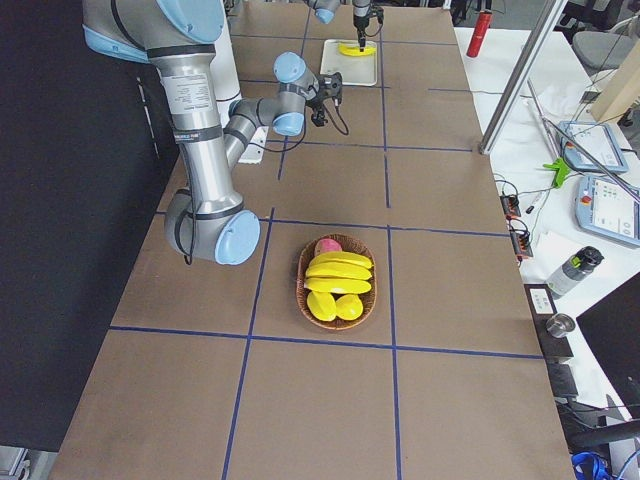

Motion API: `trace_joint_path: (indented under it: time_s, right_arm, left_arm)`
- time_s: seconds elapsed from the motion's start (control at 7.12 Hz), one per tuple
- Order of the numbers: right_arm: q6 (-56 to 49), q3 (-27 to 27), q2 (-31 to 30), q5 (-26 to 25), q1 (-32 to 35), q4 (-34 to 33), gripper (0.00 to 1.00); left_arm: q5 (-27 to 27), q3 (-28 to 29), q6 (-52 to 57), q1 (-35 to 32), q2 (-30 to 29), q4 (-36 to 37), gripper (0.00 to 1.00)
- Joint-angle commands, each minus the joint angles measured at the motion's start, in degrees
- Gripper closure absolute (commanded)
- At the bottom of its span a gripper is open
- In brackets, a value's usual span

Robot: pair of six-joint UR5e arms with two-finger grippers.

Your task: Transfer all bananas from basket to plate

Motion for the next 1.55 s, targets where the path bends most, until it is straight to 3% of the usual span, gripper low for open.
trace_joint_path:
  time_s: [0.0, 0.28, 0.42, 0.7, 0.98, 1.12, 1.41]
  right_arm:
    - [-1.82, 0.84, -5.93, 6.1, 6.52, -0.03, 0.0]
    - [-5.42, 0.93, -12.25, 7.18, 10.93, -1.34, 0.0]
    - [-13.18, 1.01, -14.98, 7.53, 13.12, -4.05, 0.0]
    - [-26.56, 0.93, -19.03, 10.68, 18.3, -9.77, 0.0]
    - [-35.43, 0.4, -23.77, 23.3, 28.82, -9.61, 0.0]
    - [-43.41, -0.04, -28.23, 24.23, 31.31, -9.61, 0.01]
    - [-45.43, -3.44, -30.91, 23.8, 32.13, -9.0, 0.02]
  left_arm:
    - [-2.39, -8.35, -3.21, -0.33, 0.15, 0.78, 0.0]
    - [-6.07, -14.69, -14.18, 0.2, -1.42, 0.86, 0.0]
    - [-10.02, -15.85, -19.54, 0.2, -3.26, 0.69, 0.0]
    - [-9.88, -16.38, -26.68, 2.82, -7.04, 0.6, 0.0]
    - [-9.8, -17.7, -29.24, 4.4, -8.37, 0.69, 0.0]
    - [-9.45, -18.23, -31.52, 6.42, -8.98, 0.69, 0.0]
    - [-9.44, -18.58, -32.16, 6.61, -9.43, 0.69, 0.0]
